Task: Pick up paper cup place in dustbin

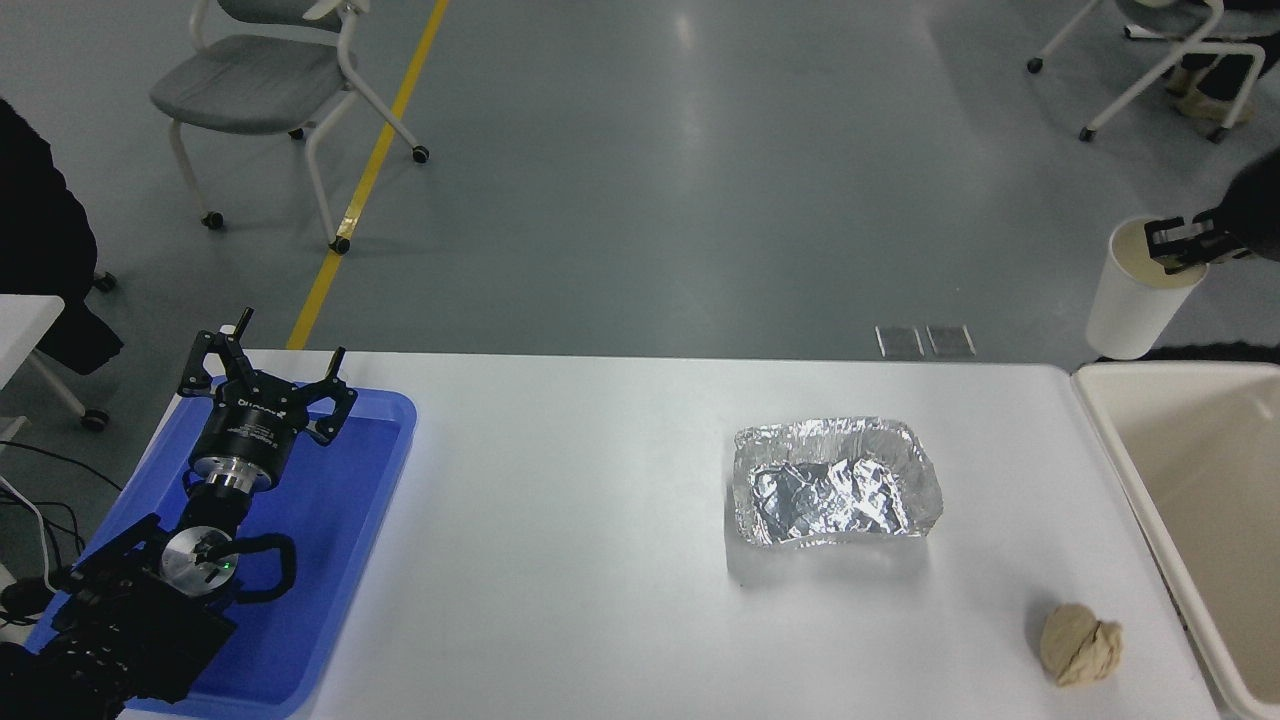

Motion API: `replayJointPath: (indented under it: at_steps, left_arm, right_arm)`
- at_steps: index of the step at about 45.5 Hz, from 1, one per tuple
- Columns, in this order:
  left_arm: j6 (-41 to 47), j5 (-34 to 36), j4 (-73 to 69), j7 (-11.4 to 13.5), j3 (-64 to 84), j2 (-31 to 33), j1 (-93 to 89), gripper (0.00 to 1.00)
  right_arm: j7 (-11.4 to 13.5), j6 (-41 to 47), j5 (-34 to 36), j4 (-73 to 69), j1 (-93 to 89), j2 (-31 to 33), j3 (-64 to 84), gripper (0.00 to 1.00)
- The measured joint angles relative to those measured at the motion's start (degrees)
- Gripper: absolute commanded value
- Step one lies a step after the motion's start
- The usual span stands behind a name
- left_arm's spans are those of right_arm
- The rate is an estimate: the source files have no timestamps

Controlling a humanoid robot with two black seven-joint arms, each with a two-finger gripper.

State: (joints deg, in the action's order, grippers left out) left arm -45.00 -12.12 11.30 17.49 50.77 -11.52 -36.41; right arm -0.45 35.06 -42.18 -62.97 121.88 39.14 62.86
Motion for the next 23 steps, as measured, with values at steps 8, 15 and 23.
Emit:
replayJointPath:
  at_steps: [8, 15, 23]
  left_arm:
    - [0.00, 0.01, -0.02, 0.00, 0.01, 0.02, 0.01, 1.00]
    - [0.00, 0.01, -0.01, 0.00, 0.01, 0.02, 0.01, 1.00]
    - [0.00, -0.02, 0.02, 0.00, 0.01, 0.00, 0.02, 1.00]
  right_arm:
    - [0.05, 1.94, 0.06, -0.72, 2.86, 0.07, 0.87, 0.00]
    - [0.08, 2.74, 0.01, -0.95, 3.90, 0.34, 1.37, 0.00]
    - [0.01, 3.09, -0.37, 0.27, 3.80, 2.25, 3.18, 0.00]
